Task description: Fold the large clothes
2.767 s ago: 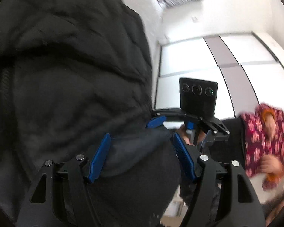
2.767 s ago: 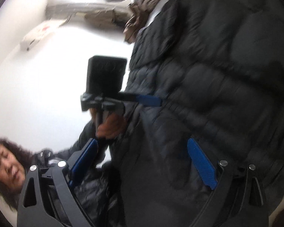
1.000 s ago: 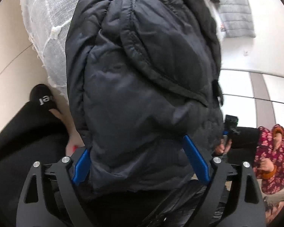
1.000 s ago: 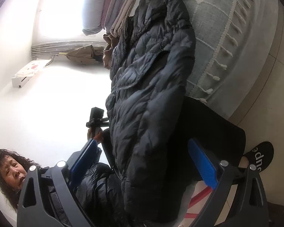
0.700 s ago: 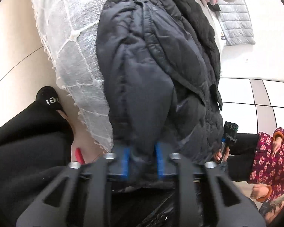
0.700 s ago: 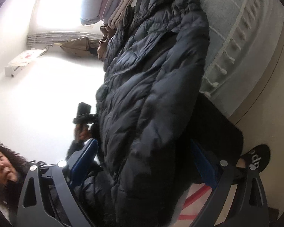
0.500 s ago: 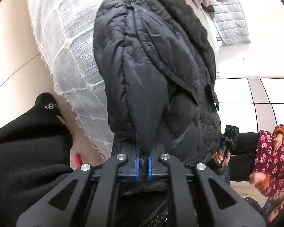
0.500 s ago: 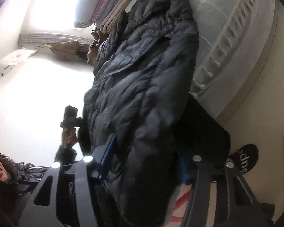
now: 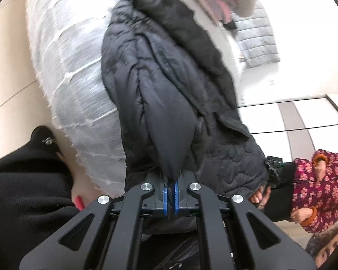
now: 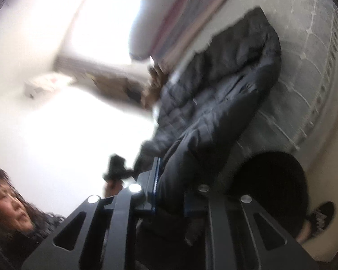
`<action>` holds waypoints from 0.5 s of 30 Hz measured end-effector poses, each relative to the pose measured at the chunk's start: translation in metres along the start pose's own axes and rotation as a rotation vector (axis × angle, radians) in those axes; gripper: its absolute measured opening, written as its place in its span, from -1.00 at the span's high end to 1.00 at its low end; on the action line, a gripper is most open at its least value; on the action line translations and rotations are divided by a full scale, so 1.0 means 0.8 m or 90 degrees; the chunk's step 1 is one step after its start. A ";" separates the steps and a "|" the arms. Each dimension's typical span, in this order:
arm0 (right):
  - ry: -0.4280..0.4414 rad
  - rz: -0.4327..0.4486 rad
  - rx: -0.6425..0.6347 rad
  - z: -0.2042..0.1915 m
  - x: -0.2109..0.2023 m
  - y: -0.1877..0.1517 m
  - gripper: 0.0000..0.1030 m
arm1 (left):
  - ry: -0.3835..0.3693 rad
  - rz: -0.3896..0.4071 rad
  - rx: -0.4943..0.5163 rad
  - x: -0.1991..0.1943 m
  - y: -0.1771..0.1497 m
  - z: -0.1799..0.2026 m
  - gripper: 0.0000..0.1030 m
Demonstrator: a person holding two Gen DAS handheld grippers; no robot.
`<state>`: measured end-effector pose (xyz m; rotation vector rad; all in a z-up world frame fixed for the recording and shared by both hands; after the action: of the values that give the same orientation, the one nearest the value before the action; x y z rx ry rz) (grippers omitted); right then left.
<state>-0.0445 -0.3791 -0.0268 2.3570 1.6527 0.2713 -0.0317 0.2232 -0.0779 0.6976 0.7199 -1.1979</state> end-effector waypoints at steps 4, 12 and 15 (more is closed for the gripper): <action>0.065 0.080 0.001 0.010 -0.021 0.012 0.67 | -0.044 0.038 0.003 -0.019 0.007 0.013 0.93; 0.133 0.174 0.029 0.046 -0.043 0.039 0.67 | -0.124 0.101 -0.028 -0.035 0.043 0.025 0.94; 0.139 0.185 0.025 0.049 -0.043 0.066 0.67 | -0.145 0.121 -0.033 -0.043 0.070 0.037 0.94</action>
<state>0.0024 -0.4324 -0.0478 2.6780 1.4054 0.5743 0.0194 0.2313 -0.0277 0.5621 0.4810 -1.0601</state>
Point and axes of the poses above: each gripper's, at about its wrist camera, not at the fingertips, and x roughly the way its jaws point, z to its right, y to its top, the point moved 1 cm from there along x, roughly the way its jaws point, and after that the axes turned 15 degrees about y, right-handed, at the moved point
